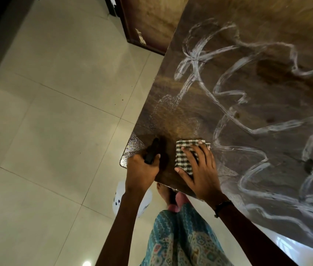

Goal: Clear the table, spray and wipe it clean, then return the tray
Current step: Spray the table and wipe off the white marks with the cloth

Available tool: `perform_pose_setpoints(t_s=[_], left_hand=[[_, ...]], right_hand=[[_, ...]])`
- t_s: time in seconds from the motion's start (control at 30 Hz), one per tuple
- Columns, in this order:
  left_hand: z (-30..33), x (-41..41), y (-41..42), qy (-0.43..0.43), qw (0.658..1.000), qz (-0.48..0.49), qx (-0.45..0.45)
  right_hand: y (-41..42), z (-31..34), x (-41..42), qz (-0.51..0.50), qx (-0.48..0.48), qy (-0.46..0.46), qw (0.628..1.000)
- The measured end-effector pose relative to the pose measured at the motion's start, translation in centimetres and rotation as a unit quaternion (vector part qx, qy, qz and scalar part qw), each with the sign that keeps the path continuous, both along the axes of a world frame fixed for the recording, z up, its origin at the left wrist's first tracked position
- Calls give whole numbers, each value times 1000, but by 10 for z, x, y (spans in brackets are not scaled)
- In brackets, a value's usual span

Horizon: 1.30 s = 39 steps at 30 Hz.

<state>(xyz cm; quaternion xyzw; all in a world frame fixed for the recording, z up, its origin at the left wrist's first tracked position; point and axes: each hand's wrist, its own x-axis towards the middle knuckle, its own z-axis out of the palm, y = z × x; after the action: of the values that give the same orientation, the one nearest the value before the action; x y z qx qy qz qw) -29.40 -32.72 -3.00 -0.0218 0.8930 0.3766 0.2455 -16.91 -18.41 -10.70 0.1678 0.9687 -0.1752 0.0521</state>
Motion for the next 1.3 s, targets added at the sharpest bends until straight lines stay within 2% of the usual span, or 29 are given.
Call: perform_pose_setpoints(t_s=[0.27, 0.47, 0.6, 0.73, 0.8, 0.93, 1.1, 1.17, 1.3], left_hand=[[-1, -15, -9, -12, 1000, 8, 11], [-1, -23, -18, -8, 999, 21, 29], [5, -24, -20, 9, 999, 9, 32], [9, -25, -22, -6, 999, 20, 47], [10, -27, -23, 0, 999, 23, 39], [10, -32, -20, -9, 999, 19, 38], [10, -37, -13, -20, 999, 20, 42], [9, -38, -9, -9, 999, 13, 35], [7, -40, -2, -4, 1000, 1, 23]], right_hand=[[16, 2, -10, 34, 0, -18, 999], [5, 1, -99, 28, 16, 19, 999], [-37, -7, -154, 133, 17, 5, 991], [-48, -2, -112, 228, -36, 44, 972], [-26, 0, -72, 252, -22, 32, 967], [43, -3, -36, 199, 13, -6, 980], [41, -1, -104, 79, 15, 17, 997], [15, -4, -137, 88, 9, 20, 996], [-24, -6, -141, 205, -12, 19, 978]])
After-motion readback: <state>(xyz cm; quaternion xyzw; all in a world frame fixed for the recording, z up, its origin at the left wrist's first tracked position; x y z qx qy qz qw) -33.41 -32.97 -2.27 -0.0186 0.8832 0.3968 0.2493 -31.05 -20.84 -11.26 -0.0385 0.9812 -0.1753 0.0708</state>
